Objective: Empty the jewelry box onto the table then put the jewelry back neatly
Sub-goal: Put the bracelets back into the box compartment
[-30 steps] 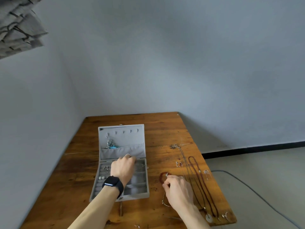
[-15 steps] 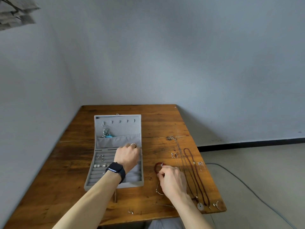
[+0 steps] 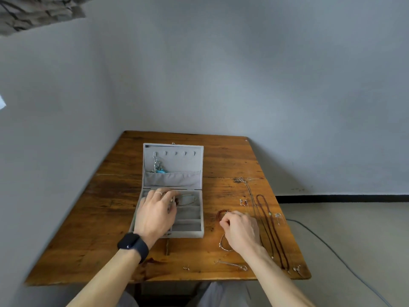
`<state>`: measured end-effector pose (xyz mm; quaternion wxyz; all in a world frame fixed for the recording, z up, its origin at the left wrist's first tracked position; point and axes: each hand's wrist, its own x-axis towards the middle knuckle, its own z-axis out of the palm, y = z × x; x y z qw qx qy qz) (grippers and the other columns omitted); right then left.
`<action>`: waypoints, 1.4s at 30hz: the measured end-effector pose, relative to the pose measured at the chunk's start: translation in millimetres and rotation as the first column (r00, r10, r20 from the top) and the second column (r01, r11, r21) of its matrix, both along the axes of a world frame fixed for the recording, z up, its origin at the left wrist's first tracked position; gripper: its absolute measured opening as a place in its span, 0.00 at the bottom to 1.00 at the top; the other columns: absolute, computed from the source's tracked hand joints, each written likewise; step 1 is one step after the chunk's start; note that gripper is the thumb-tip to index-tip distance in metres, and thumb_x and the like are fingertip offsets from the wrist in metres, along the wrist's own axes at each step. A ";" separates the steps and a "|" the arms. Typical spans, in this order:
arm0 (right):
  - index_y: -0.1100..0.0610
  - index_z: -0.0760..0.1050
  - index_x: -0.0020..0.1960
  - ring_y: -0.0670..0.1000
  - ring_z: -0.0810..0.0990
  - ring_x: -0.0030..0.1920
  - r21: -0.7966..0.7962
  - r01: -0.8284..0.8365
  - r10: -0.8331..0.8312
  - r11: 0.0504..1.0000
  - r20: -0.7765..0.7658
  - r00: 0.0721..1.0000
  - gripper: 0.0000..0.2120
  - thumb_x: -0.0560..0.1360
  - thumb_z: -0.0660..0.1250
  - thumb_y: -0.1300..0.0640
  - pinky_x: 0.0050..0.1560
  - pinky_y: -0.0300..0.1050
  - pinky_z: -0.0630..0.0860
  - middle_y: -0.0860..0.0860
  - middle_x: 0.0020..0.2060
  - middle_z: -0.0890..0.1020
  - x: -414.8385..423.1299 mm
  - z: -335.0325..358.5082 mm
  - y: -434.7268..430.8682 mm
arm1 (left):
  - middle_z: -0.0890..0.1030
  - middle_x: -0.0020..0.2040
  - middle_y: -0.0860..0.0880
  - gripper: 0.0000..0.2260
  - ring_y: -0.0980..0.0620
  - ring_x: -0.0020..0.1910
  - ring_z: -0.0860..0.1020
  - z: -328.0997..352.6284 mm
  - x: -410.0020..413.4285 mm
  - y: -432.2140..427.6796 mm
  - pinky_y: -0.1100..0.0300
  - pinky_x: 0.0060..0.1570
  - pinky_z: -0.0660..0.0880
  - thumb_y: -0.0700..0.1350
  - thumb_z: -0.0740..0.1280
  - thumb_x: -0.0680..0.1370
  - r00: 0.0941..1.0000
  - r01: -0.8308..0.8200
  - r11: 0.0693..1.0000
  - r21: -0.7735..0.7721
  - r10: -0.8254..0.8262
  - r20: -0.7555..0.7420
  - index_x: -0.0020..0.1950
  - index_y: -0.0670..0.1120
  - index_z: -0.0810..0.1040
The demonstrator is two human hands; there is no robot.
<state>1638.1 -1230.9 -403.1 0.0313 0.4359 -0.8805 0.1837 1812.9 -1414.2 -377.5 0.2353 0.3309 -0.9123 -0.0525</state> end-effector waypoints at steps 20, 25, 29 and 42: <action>0.43 0.79 0.43 0.43 0.79 0.43 -0.125 -0.008 0.052 0.992 0.350 0.935 0.06 0.79 0.67 0.48 0.35 0.32 0.67 0.35 0.38 0.80 19.9 36.9 -116.4 | 0.59 0.80 0.51 0.25 0.54 0.79 0.55 -59.4 88.3 -4.8 0.55 0.78 0.48 0.53 0.45 0.85 0.965 -0.252 0.917 0.310 0.263 0.008 0.82 0.48 0.52; 0.47 0.81 0.49 0.49 0.76 0.42 0.060 -0.008 -0.001 0.998 0.138 0.990 0.05 0.78 0.68 0.48 0.37 0.40 0.70 0.46 0.46 0.84 10.1 21.2 -119.1 | 0.60 0.80 0.51 0.25 0.54 0.79 0.55 -61.3 90.3 -5.4 0.55 0.78 0.46 0.55 0.44 0.85 0.965 -0.251 0.914 0.319 0.263 0.008 0.82 0.53 0.51; 0.49 0.80 0.52 0.51 0.76 0.45 -0.009 -0.085 0.086 0.996 0.063 0.994 0.06 0.78 0.68 0.48 0.41 0.43 0.71 0.45 0.45 0.77 13.1 17.1 -120.3 | 0.60 0.80 0.51 0.25 0.54 0.79 0.55 -63.8 90.6 -8.4 0.55 0.78 0.46 0.56 0.42 0.85 0.962 -0.263 0.912 0.314 0.274 0.010 0.82 0.53 0.50; 0.50 0.83 0.59 0.46 0.71 0.52 -0.044 -0.245 0.248 0.968 0.052 0.968 0.11 0.79 0.67 0.55 0.50 0.40 0.69 0.44 0.56 0.83 15.5 -9.5 -96.8 | 0.62 0.79 0.51 0.24 0.53 0.79 0.56 -63.7 91.1 -7.1 0.54 0.78 0.47 0.55 0.44 0.85 0.963 -0.258 0.907 0.334 0.269 0.012 0.81 0.54 0.52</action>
